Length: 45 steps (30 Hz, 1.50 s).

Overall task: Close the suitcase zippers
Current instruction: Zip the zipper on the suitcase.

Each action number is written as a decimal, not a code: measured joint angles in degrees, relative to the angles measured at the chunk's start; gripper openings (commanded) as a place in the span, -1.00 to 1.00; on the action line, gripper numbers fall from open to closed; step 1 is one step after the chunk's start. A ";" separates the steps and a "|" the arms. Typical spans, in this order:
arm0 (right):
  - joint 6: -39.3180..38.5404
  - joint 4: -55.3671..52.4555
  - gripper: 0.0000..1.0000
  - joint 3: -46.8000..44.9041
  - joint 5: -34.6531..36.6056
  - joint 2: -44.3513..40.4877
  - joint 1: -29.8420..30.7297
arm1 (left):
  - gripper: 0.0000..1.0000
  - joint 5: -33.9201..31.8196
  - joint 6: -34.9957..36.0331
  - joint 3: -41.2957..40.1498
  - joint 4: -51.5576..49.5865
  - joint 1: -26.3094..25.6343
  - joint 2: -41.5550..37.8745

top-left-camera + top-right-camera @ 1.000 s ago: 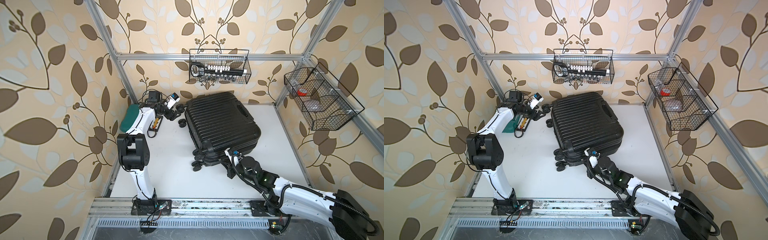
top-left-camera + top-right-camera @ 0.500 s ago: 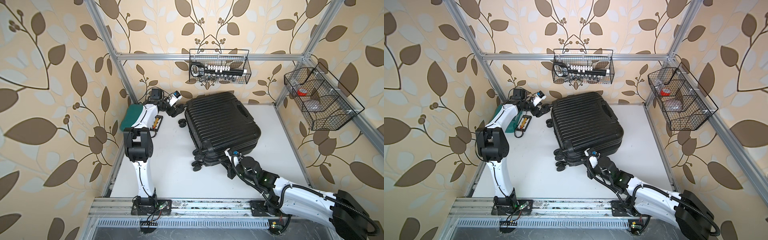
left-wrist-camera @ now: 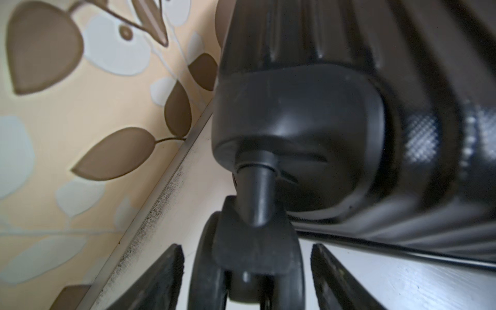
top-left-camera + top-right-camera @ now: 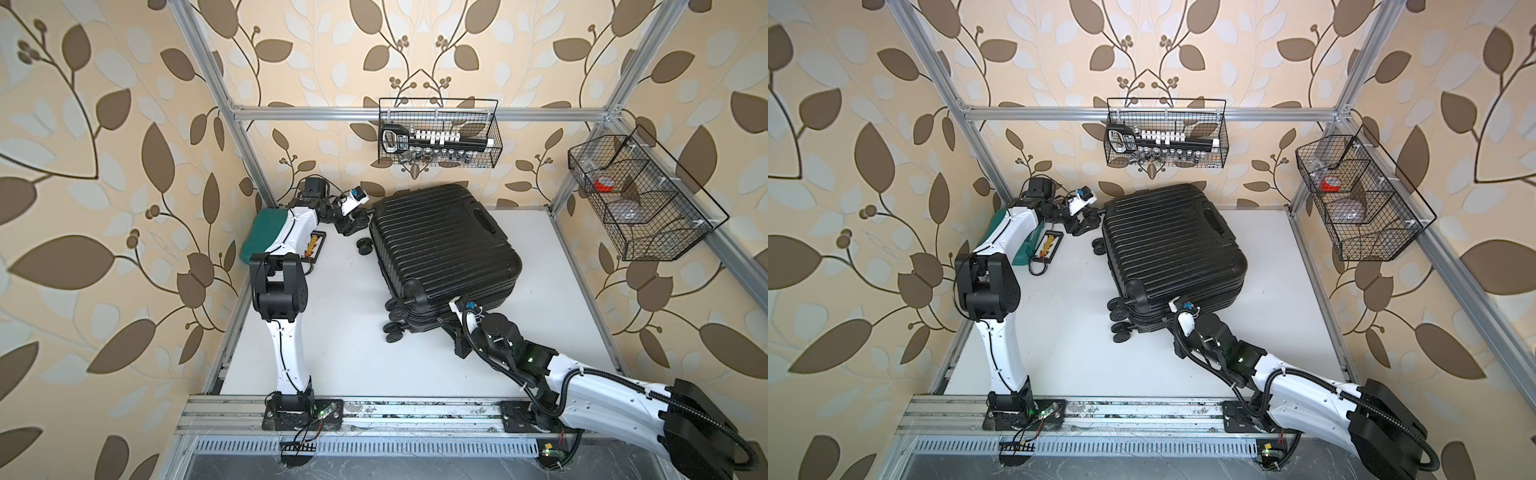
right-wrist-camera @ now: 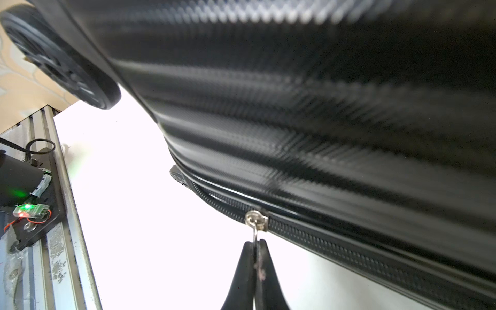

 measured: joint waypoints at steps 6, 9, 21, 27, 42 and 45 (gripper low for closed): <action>0.00 0.07 -1.00 0.00 0.00 0.48 0.00 | -0.03 0.17 2.45 0.07 -1.16 -0.61 0.46; 0.00 -0.02 -1.00 0.02 0.02 0.48 0.00 | -0.11 -1.11 1.18 0.11 -0.44 -0.87 0.44; -0.33 -2.19 -1.00 0.00 1.31 -1.18 -0.15 | -0.29 -12.22 -19.65 -13.75 8.31 -2.64 -9.62; -1.20 -3.65 -1.00 -0.22 1.75 -2.95 -0.57 | -0.32 -17.94 -32.50 -23.21 8.92 -2.91 -17.92; -3.30 -1.44 -1.00 -2.03 0.20 -6.21 -0.81 | -0.34 -21.57 -56.28 -39.32 7.76 -4.85 -34.05; -3.26 -1.49 -1.00 -2.03 1.64 -6.19 -0.79 | -0.31 -21.92 -59.67 -43.65 8.35 -5.16 -38.47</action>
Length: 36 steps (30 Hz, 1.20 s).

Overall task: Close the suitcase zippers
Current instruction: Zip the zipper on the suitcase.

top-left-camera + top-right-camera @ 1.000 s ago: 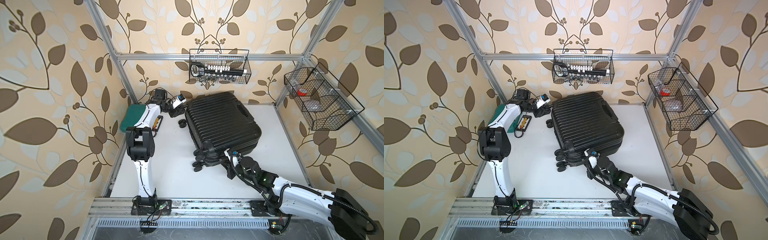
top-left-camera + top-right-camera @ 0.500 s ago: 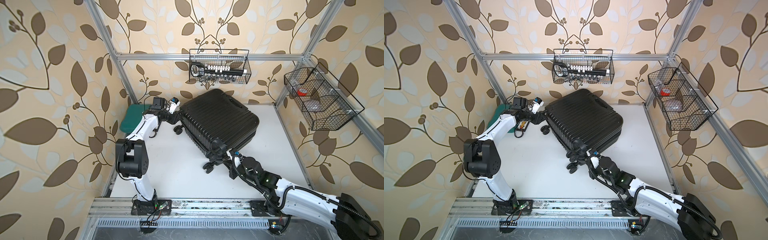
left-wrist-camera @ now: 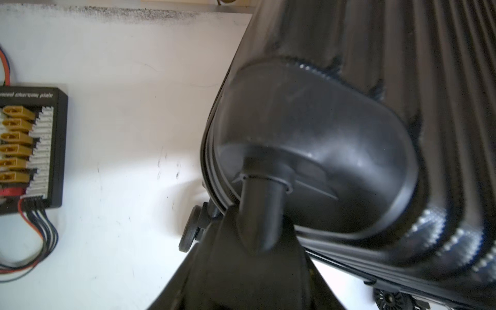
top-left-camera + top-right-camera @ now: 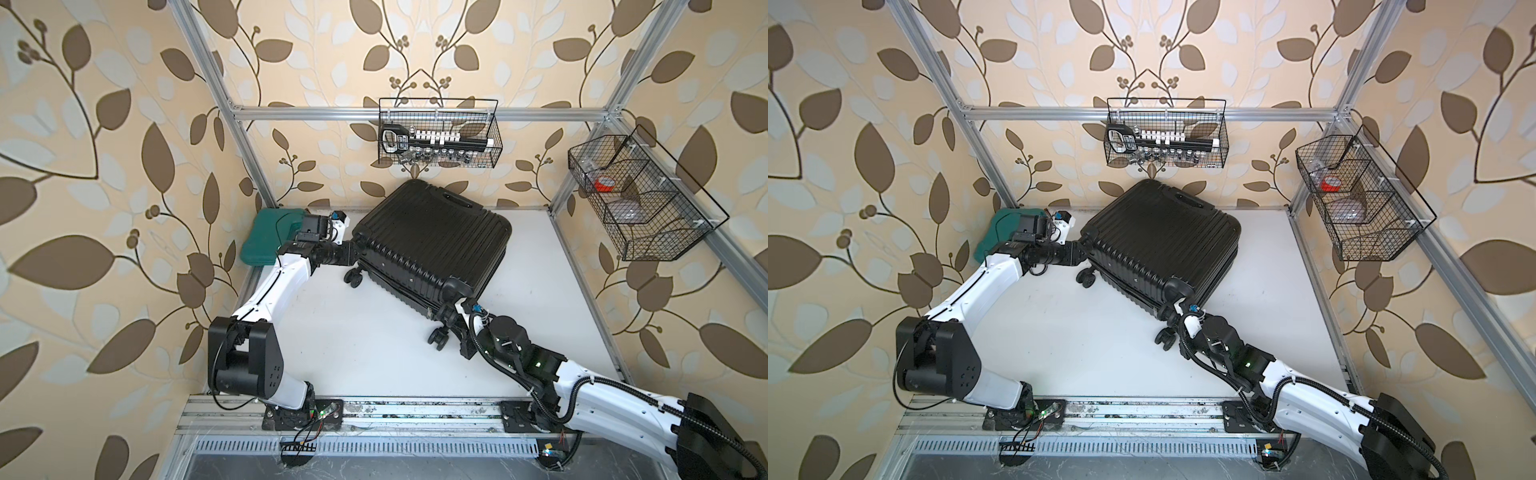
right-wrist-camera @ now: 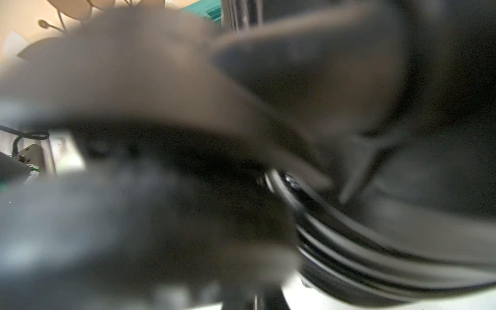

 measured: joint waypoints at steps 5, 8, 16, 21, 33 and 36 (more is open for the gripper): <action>0.07 1.42 -1.00 0.00 3.54 1.77 0.07 | -0.29 -0.52 -6.56 -7.48 0.68 0.00 -8.09; 0.24 3.65 -1.00 0.02 4.96 3.69 0.04 | -0.29 -1.53 -10.12 -11.96 1.42 0.07 -13.27; -0.20 7.34 -1.00 1.31 6.49 8.55 -2.36 | -0.30 -0.17 -18.18 -18.36 1.55 0.83 -21.57; -0.90 7.58 -1.00 2.32 4.66 10.01 -7.45 | -0.28 3.67 -21.35 -19.10 1.70 0.81 -22.18; -0.13 8.44 -1.00 2.69 -6.84 10.45 -14.97 | -0.28 9.81 -25.57 -21.88 3.91 0.72 -23.61; 0.39 8.59 -1.00 2.64 -8.09 10.40 -15.39 | -0.28 10.10 -25.99 -22.08 4.33 0.72 -23.61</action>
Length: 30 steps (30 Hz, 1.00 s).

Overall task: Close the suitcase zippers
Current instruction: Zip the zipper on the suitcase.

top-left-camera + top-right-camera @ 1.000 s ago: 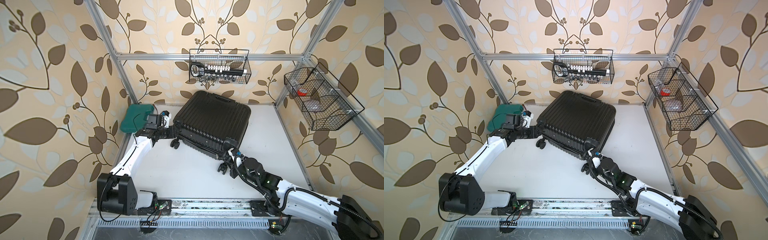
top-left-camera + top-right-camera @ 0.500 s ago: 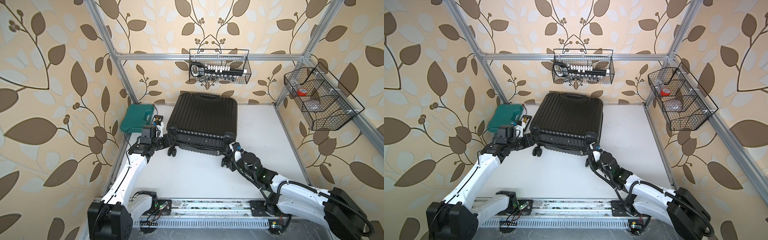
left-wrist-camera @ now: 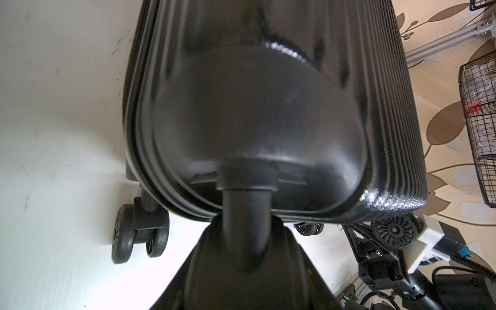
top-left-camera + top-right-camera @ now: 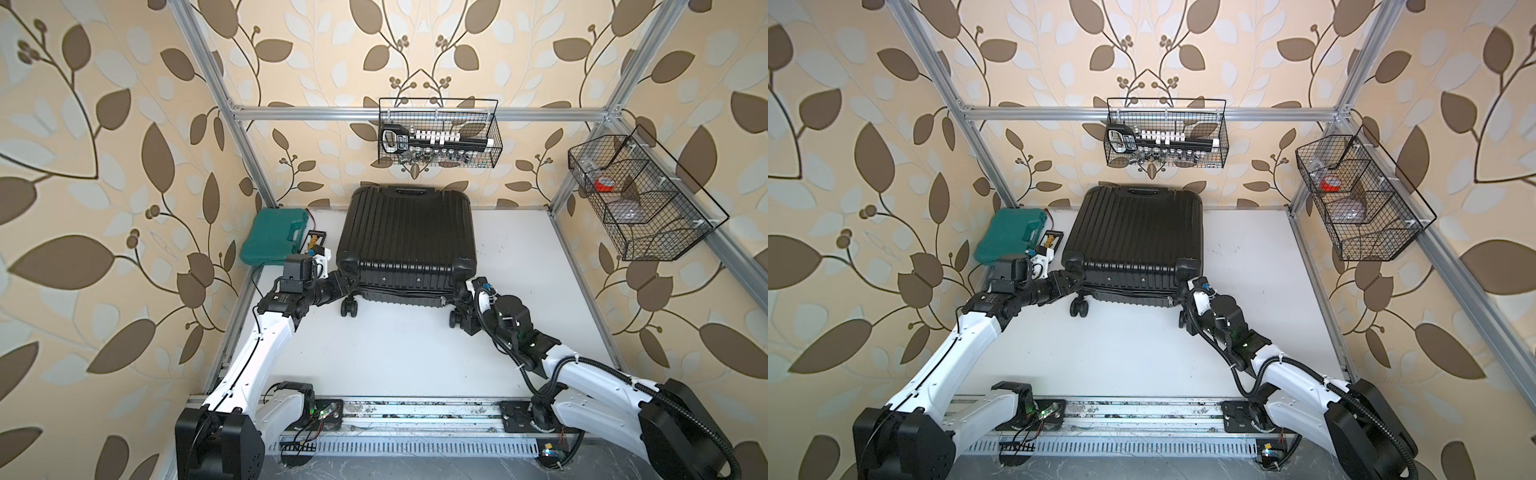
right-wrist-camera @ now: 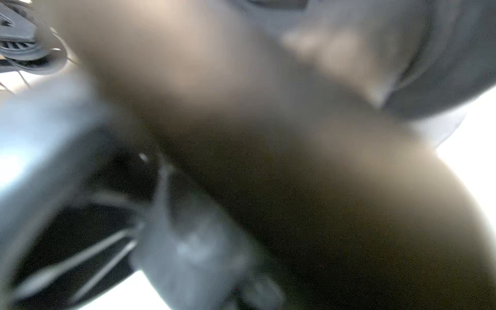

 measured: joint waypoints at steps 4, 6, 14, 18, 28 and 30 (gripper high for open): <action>0.07 -0.61 -1.00 0.00 0.44 -0.39 -0.20 | -0.27 0.55 -0.15 -0.13 0.15 -0.02 0.02; 0.07 -1.25 -1.00 0.00 1.40 -0.98 -0.20 | -0.25 1.11 -0.15 -0.15 0.13 -0.09 0.04; 1.16 -4.09 -0.86 -0.07 6.36 -4.20 -0.20 | -0.21 4.94 -0.17 -0.33 0.24 -0.83 0.98; 2.01 -5.22 -0.74 -0.17 8.94 -6.32 -0.15 | -0.12 6.95 -0.17 -0.33 0.63 -0.85 1.81; 6.45 -9.64 -0.26 -0.17 19.39 -10.36 0.07 | 0.47 8.31 3.39 -0.24 1.73 -4.52 3.54; 7.85 -10.84 -0.21 -0.17 21.75 -11.47 0.07 | 0.51 7.87 4.04 0.15 1.16 -4.52 3.54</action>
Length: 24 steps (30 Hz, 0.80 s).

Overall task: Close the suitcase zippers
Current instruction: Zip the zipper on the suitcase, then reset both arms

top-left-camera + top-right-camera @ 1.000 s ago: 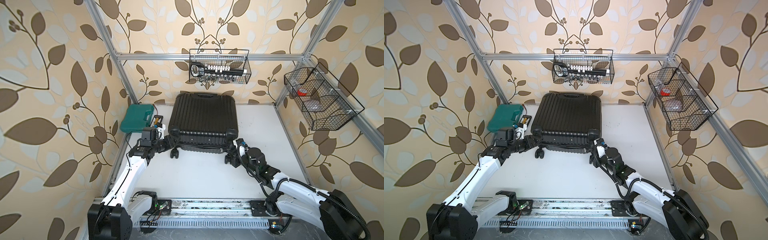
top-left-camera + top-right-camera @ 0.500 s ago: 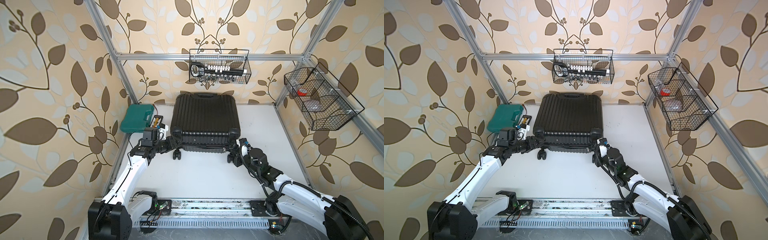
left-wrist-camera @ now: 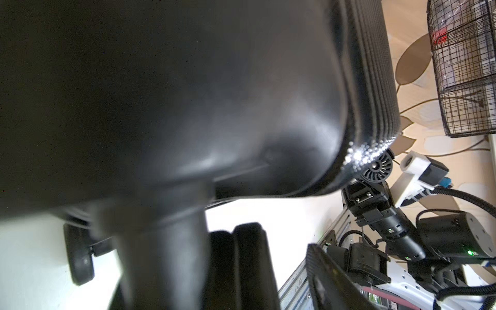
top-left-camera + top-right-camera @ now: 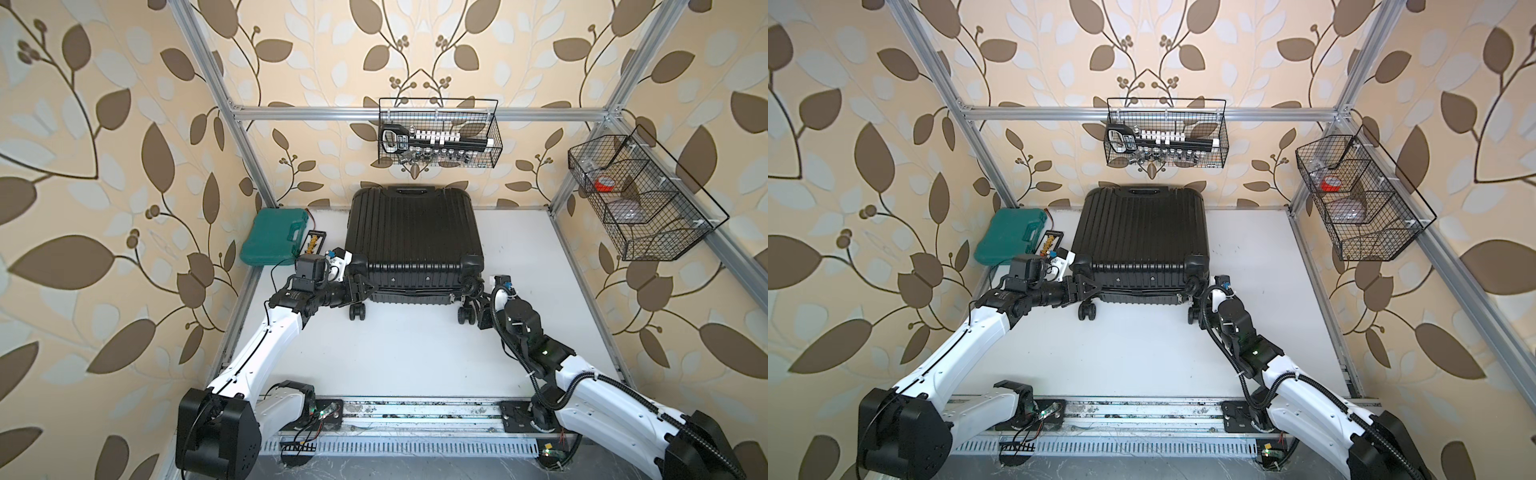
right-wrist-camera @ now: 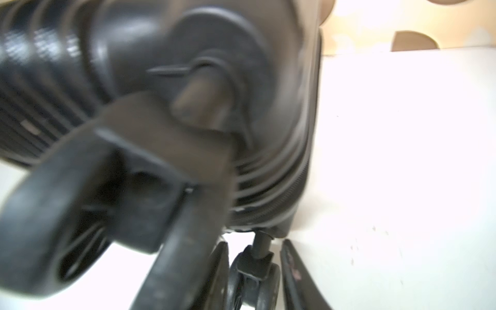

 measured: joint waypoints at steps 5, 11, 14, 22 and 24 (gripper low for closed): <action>5.05 -3.28 -0.08 0.00 6.67 -4.48 0.00 | 0.56 -4.28 3.43 2.25 -2.78 0.00 -0.87; 9.57 -6.62 0.08 -0.02 14.73 -8.09 0.00 | 0.84 -12.46 7.69 4.94 -5.66 0.00 -4.94; 10.34 -7.50 0.14 -0.02 18.64 -8.46 0.00 | 0.98 -18.56 8.28 5.97 -5.62 0.00 -7.48; 9.31 -7.82 0.23 0.00 27.39 -6.75 -0.07 | 0.98 -42.66 3.21 6.47 -4.52 0.00 -11.13; 8.37 -7.10 0.25 0.00 28.81 -6.21 -0.31 | 0.98 -48.94 1.44 6.45 -4.42 0.00 -10.97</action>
